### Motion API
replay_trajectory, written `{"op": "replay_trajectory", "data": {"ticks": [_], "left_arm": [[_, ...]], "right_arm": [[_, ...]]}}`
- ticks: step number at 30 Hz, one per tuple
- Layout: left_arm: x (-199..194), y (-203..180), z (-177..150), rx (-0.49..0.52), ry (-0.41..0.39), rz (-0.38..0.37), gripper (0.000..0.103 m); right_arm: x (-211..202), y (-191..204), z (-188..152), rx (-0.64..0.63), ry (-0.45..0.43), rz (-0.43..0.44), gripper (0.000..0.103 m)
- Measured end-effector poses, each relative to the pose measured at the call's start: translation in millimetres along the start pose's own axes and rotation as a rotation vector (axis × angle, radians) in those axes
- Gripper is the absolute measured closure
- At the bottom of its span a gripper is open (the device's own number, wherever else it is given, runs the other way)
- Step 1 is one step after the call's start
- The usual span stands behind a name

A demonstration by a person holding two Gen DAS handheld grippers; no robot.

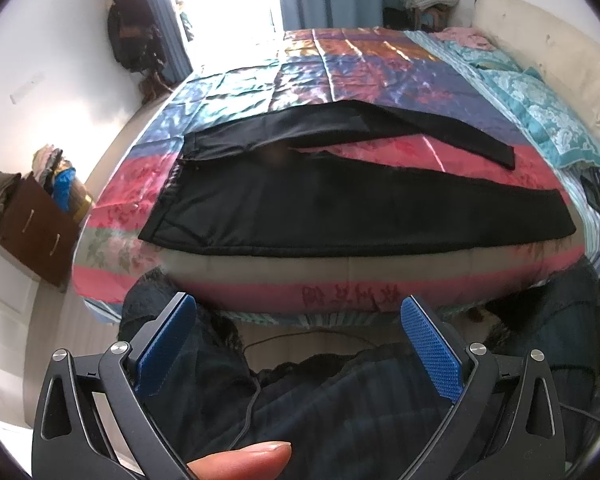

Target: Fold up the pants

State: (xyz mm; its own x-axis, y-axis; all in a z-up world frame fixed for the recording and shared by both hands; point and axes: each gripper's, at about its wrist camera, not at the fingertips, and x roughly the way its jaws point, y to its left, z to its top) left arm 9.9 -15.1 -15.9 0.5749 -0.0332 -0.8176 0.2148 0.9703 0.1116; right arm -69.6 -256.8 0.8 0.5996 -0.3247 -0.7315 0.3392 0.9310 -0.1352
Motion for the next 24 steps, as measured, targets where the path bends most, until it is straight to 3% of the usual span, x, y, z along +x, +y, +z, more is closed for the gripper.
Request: {"op": "replay_trajectory", "data": {"ticks": [24], "left_arm": [[8.8, 5.0, -2.4, -0.017, 0.035, -0.006, 0.001]], "right_arm": [[8.9, 6.3, 0.5, -0.02, 0.021, 0.015, 0.0]]}}
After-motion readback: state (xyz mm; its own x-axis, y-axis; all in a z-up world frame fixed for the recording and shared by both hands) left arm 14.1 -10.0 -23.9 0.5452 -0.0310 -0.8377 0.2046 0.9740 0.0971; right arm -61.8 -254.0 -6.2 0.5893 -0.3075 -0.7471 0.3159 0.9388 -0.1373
